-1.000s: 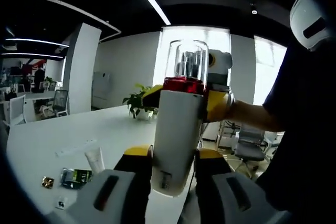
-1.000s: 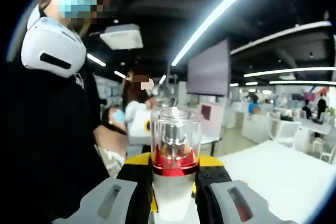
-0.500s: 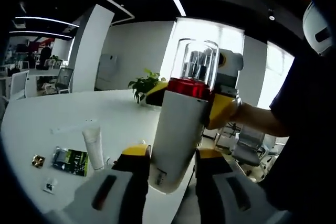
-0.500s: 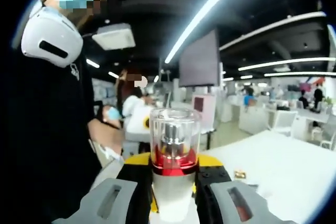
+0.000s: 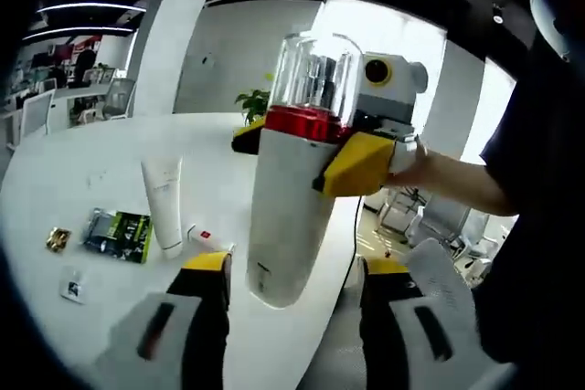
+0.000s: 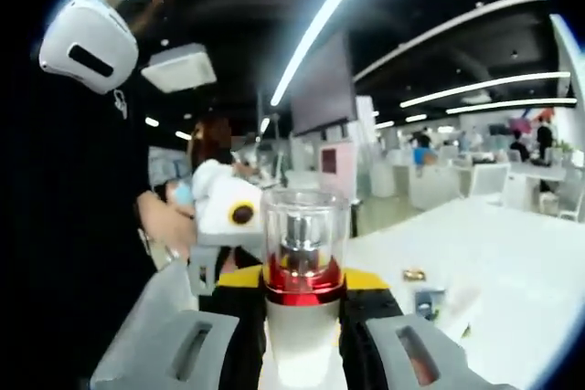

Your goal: Arrange the skincare products in the storage area until every visible bottle or jar stands upright without overlapping.

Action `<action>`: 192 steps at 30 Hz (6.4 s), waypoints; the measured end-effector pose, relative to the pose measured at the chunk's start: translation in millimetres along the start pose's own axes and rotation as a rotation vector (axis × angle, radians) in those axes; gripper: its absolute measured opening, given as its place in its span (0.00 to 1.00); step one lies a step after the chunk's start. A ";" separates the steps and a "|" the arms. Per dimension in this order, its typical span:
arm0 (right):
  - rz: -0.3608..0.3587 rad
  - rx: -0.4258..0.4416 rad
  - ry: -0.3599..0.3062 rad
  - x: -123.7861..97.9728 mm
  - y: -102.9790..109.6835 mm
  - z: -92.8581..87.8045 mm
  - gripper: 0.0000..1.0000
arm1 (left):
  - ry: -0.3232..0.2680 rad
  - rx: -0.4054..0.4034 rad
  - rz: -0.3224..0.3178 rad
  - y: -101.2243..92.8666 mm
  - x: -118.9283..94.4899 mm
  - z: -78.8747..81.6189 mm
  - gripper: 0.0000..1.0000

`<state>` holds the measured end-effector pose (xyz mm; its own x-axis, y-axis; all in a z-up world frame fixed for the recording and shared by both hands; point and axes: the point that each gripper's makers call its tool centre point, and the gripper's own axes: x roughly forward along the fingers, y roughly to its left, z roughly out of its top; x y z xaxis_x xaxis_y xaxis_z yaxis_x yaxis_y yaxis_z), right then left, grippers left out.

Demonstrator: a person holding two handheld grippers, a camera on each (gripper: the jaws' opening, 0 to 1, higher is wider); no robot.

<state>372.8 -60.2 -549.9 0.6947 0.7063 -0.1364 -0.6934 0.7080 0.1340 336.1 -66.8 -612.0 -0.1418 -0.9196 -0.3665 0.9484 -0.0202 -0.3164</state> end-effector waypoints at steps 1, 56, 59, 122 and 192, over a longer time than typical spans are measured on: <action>-0.010 0.004 0.003 -0.7 -4.7 -5.6 0.21 | 0.004 -0.003 0.004 2.7 0.9 -1.7 0.53; -0.048 -0.128 0.074 -7.5 -143.1 -108.8 0.22 | 0.043 -0.048 0.284 103.4 11.3 -49.3 0.98; -0.033 -0.106 0.041 -8.4 -158.1 -109.7 0.22 | 0.046 -0.050 0.286 104.6 11.7 -50.5 0.98; -0.226 -0.016 0.105 -39.0 -180.3 -111.1 0.81 | 0.107 -0.036 0.290 94.4 -7.4 -52.6 0.96; -0.926 0.049 0.254 -107.9 -42.8 -116.4 0.98 | 0.070 -0.105 0.418 57.4 -88.7 -105.3 0.85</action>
<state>305.3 -167.0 -655.2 0.8967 -0.1505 -0.4162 0.1224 0.9881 -0.0936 373.3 54.9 -689.7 0.2264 -0.8112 -0.5391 0.8949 0.3918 -0.2137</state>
